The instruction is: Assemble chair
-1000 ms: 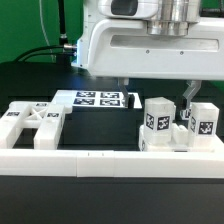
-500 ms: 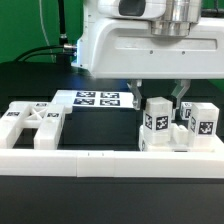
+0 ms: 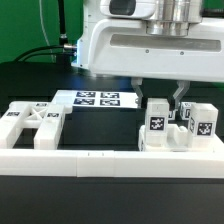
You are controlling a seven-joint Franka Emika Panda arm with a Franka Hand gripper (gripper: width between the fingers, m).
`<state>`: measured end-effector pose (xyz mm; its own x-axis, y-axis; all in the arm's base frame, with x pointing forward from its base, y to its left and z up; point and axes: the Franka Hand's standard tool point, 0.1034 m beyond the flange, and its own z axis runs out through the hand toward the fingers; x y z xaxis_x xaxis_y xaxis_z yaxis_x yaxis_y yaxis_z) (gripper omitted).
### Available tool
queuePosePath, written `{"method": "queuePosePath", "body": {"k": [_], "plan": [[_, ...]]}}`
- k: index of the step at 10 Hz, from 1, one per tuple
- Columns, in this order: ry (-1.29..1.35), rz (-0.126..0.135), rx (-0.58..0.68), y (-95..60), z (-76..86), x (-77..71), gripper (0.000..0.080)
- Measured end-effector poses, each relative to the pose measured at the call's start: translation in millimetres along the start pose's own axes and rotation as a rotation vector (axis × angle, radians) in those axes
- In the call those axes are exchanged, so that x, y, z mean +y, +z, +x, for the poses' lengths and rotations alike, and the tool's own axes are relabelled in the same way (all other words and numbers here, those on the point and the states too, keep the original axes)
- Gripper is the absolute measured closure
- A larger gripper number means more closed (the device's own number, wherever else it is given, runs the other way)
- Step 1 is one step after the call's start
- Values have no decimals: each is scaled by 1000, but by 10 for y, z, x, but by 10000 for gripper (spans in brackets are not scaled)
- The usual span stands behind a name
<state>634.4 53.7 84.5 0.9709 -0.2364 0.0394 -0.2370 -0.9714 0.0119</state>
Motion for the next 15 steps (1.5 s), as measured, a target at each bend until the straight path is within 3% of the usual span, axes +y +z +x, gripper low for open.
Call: {"method": "queuePosePath", "body": {"k": [8,9,13,14,15], "plan": [[626,6,3,-2,-9,-47,511],[773,25,17,2,13,-53,511],[1166,149,71,23,78,-28,511],[1234,162,58,22,78,-21,511],[1249,154,41,22,81,-26,511]]}}
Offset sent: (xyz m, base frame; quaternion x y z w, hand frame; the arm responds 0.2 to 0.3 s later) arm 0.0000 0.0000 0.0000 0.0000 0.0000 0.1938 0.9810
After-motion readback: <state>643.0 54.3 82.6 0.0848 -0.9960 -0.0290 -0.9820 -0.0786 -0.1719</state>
